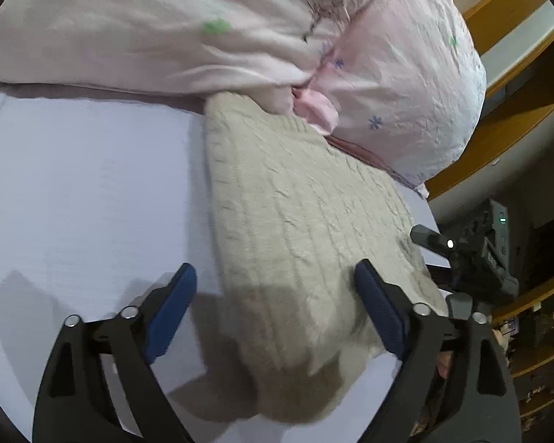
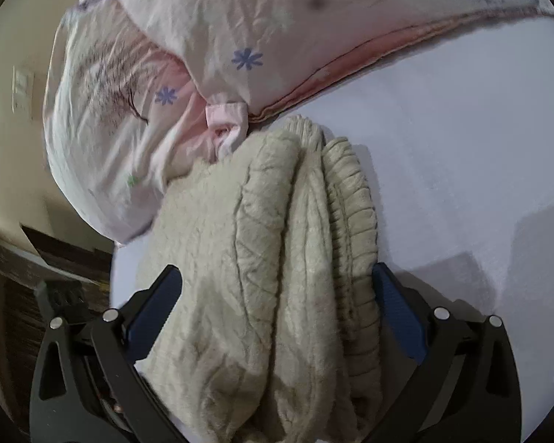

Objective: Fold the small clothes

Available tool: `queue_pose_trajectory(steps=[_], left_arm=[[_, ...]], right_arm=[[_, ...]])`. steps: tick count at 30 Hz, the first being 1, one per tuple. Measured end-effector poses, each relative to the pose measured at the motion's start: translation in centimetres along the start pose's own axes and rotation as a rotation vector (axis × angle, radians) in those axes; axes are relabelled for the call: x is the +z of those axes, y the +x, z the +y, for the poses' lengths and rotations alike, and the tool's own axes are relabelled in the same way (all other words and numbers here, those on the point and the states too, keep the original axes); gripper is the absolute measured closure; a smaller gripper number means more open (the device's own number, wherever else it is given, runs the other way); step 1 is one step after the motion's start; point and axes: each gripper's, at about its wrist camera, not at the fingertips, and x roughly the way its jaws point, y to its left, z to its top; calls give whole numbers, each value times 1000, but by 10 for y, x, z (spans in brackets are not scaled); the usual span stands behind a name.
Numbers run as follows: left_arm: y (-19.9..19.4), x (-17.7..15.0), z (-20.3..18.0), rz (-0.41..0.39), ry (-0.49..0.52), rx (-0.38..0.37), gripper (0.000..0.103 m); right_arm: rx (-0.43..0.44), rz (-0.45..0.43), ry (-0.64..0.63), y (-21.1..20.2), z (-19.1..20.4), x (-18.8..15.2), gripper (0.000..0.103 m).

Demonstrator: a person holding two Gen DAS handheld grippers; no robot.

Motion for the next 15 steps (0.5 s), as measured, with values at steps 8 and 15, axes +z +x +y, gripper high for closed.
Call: queue_pose_trajectory(steps=[8, 15], left_arm=[[-5, -2, -9, -30, 93, -33, 60], [-65, -13, 3, -174, 256, 218, 40]], right_arm=[[49, -71, -109, -5, 24, -17, 64], [-65, -95, -278, 16, 79, -32, 50]])
